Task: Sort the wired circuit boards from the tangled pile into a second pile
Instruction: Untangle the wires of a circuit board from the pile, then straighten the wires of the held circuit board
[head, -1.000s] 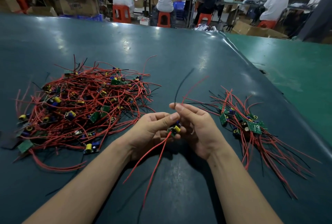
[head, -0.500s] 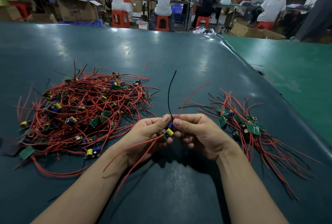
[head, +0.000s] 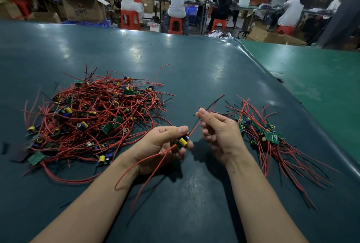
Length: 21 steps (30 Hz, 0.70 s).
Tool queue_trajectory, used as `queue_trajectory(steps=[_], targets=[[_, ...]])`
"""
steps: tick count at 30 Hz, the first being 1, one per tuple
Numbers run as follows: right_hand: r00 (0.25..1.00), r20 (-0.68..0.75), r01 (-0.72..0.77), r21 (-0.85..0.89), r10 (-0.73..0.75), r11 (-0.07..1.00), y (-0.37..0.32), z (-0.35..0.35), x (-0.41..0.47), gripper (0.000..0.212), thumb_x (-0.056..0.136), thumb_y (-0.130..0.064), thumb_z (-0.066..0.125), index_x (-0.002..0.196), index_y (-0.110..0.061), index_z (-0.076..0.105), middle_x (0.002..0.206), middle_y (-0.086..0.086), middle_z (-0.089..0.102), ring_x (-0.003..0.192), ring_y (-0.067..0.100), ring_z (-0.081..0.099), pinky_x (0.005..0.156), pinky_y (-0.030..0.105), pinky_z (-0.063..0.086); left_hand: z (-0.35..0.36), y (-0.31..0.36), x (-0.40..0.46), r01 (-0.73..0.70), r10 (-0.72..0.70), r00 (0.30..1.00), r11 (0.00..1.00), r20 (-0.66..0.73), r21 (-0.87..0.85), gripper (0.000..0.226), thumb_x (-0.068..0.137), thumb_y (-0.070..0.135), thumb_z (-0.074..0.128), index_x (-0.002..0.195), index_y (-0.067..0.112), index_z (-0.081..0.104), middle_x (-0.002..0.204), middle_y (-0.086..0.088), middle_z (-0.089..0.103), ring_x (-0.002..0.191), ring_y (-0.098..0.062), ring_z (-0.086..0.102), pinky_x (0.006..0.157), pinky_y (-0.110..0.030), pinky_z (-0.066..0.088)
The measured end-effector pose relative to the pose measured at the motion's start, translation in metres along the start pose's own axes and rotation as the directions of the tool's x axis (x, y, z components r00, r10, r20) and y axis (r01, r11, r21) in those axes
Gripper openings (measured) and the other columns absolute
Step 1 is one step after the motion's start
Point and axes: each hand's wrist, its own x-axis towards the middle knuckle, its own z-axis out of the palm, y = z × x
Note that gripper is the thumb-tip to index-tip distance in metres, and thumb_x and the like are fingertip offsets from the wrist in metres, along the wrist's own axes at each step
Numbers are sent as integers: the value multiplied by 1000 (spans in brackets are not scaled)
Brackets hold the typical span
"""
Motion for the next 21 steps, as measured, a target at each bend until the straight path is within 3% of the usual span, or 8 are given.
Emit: queue_trajectory(steps=[9, 12, 16, 21], targets=[[996, -83, 27, 177, -13, 984, 1, 0, 6, 16, 91, -15, 66, 82, -1, 68, 56, -6, 60, 41, 2, 40, 36, 13, 28, 1, 0, -2, 13, -14, 998, 1000, 61, 26, 16, 77, 21, 70, 63, 13, 69, 65, -15, 66, 47, -14, 57, 46, -21, 48], [996, -58, -48, 289, 67, 956, 2, -1, 8, 20, 95, -16, 60, 83, -1, 66, 53, -6, 51, 39, 2, 37, 35, 13, 25, 0, -2, -5, 13, -16, 992, 1000, 125, 26, 27, 59, 27, 91, 65, 12, 70, 64, -16, 66, 48, -15, 59, 47, -21, 47], [986, 32, -162, 444, 165, 881, 5, 0, 6, 25, 98, -19, 54, 85, -2, 64, 53, -5, 44, 38, 2, 37, 32, 13, 27, -2, -3, -8, 24, -30, 986, 999, 166, 40, 40, 51, 36, 95, 67, 11, 68, 65, -18, 65, 47, -16, 56, 47, -22, 46], [995, -77, -34, 275, 57, 961, 6, -3, 6, 24, 97, -15, 56, 82, -1, 67, 52, -5, 46, 39, 2, 37, 35, 13, 25, -4, -3, -10, 42, -54, 980, 997, 189, 65, 35, 55, 35, 93, 65, 15, 66, 66, -17, 66, 47, -17, 55, 48, -23, 45]])
